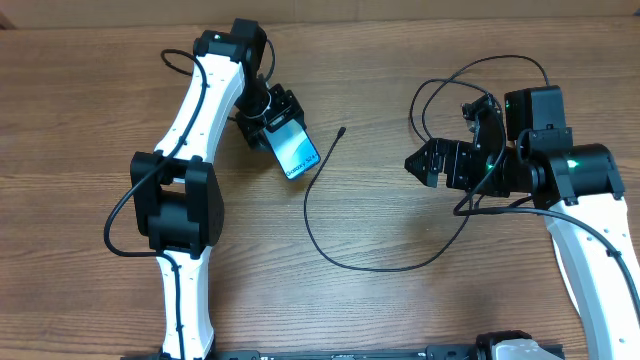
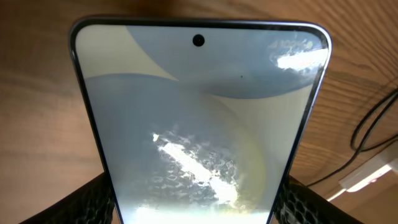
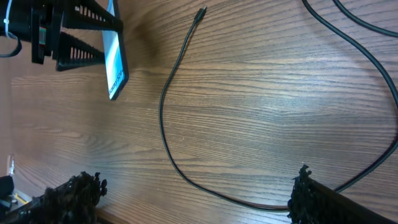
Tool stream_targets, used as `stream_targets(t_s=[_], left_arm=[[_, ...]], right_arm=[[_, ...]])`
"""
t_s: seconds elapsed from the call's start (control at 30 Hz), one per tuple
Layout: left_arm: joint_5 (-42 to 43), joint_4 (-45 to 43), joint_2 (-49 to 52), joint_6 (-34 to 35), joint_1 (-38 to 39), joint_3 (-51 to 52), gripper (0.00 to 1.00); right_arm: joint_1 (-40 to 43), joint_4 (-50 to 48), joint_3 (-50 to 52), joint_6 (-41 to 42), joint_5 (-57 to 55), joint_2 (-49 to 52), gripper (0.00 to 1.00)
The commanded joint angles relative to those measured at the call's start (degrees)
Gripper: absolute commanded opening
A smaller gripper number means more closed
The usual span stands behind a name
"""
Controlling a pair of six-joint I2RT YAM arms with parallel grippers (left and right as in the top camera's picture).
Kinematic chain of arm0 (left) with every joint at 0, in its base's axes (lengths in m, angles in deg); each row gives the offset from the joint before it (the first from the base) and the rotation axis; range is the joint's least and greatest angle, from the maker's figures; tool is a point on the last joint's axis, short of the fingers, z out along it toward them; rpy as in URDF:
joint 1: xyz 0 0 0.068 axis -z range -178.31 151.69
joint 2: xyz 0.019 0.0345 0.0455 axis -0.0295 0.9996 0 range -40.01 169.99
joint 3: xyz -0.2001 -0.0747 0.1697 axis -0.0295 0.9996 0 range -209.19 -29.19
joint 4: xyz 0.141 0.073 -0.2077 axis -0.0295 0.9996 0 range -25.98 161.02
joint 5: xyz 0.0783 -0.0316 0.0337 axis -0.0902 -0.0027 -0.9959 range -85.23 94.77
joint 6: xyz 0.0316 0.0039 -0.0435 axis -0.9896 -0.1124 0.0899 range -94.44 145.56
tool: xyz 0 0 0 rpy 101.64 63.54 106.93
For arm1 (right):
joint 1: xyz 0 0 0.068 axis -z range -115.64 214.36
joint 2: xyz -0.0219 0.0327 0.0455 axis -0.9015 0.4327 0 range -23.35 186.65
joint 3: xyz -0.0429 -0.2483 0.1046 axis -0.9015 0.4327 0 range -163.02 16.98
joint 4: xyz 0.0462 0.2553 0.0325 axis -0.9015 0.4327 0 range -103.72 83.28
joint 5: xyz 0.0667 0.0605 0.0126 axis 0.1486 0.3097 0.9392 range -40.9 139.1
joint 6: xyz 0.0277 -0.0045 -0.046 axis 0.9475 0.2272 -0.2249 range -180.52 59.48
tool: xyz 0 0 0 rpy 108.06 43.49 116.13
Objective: Plug charger to phone and switch on socket
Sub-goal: 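Lift the phone with the left gripper and carry it toward the center, then tilt the held phone upright with its bottom edge toward the cable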
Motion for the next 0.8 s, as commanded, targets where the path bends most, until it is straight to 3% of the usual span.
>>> stream_targets(t_s=[0.0, 0.17, 0.6, 0.77], left_arm=[[4.37, 1.03, 0.02, 5.53, 0.02, -1.64, 0.66], [9.14, 1.07, 0.02, 5.51, 0.02, -1.64, 0.67], [9.4, 1.05, 0.02, 5.29, 0.02, -1.64, 0.68], [14.38, 0.94, 0.02, 5.29, 0.02, -1.64, 0.68]], right_arm=[[0.22, -0.44, -1.55, 0.35, -0.5, 0.07, 1.0], [0.22, -0.44, -1.55, 0.37, -0.5, 0.07, 1.0], [0.22, -0.46, -1.55, 0.35, -0.5, 0.07, 1.0], [0.22, -0.42, -1.55, 0.35, -0.5, 0.07, 1.0]])
